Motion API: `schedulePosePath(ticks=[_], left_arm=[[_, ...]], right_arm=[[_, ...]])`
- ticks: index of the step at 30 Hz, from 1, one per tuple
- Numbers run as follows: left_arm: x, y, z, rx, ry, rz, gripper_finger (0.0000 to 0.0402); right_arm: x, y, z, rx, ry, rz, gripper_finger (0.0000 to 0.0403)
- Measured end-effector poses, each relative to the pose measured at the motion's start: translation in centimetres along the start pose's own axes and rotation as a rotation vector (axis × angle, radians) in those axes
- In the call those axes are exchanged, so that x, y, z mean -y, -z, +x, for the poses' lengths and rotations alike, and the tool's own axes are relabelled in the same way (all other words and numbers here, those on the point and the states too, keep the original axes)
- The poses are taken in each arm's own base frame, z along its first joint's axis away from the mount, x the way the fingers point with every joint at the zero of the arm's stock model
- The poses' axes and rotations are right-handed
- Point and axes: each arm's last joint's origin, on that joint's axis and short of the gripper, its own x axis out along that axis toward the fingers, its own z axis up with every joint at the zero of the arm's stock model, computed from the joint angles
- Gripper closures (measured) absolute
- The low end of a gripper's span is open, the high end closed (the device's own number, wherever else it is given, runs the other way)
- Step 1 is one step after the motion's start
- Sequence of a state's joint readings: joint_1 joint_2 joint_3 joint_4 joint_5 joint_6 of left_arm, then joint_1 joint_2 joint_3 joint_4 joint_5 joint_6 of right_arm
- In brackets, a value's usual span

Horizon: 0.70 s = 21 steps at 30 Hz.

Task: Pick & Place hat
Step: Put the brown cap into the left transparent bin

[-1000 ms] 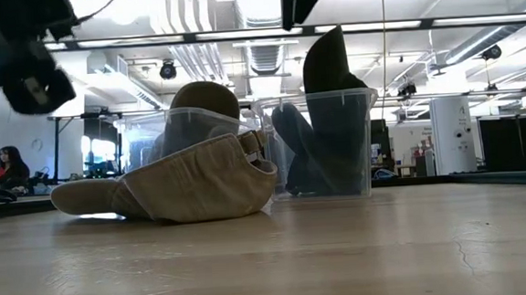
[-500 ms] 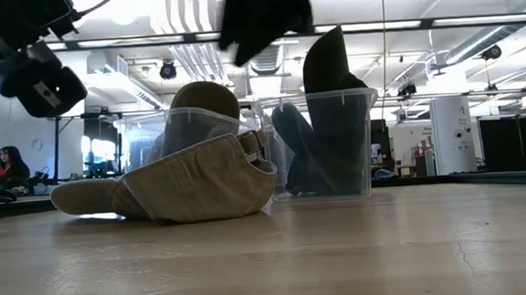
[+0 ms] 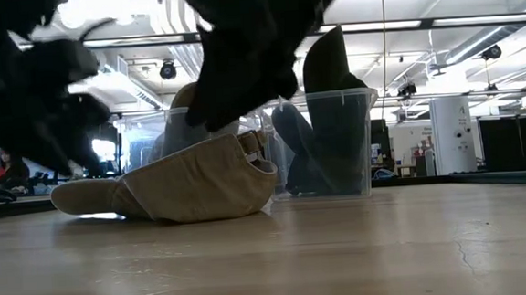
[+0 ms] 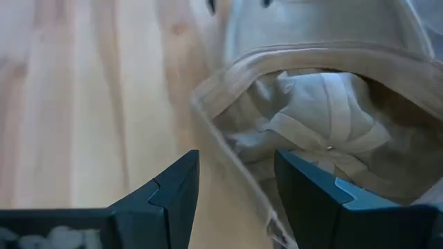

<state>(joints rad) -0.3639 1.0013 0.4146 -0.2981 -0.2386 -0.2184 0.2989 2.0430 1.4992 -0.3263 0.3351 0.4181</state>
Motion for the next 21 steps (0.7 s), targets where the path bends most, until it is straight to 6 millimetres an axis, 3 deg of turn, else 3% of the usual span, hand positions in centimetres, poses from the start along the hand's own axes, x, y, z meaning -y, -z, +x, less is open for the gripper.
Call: schedulePosePath(ticks=[5,9,12,15,18,21], left_arm=[[0.5,1.5,2.6,-0.088,0.043,-0.095,0.0195],[1.5,0.9,4.1,-0.012,0.163,-0.281,0.0195],[2.7,-0.6,4.6,0.082,0.295,-0.426,0.0195],[3.7,-3.7,4.2,0.278,0.457,-0.536,0.0195],[4.2,-6.1,3.3,0.438,0.590,-0.567,0.0195],[4.1,-7.8,2.2,0.527,0.604,-0.528,0.0195]], right_arm=[[0.3,2.2,0.7,-0.051,0.032,0.091,0.0220],[-1.0,2.7,-0.1,-0.073,0.018,0.090,0.0220],[-2.2,2.8,-1.2,-0.096,0.007,0.074,0.0220],[-3.2,2.9,-2.2,-0.121,0.004,0.070,0.0220],[-3.9,3.4,-2.9,-0.158,0.016,0.058,0.0220],[-4.6,3.8,-3.7,-0.175,0.011,0.046,0.0220]])
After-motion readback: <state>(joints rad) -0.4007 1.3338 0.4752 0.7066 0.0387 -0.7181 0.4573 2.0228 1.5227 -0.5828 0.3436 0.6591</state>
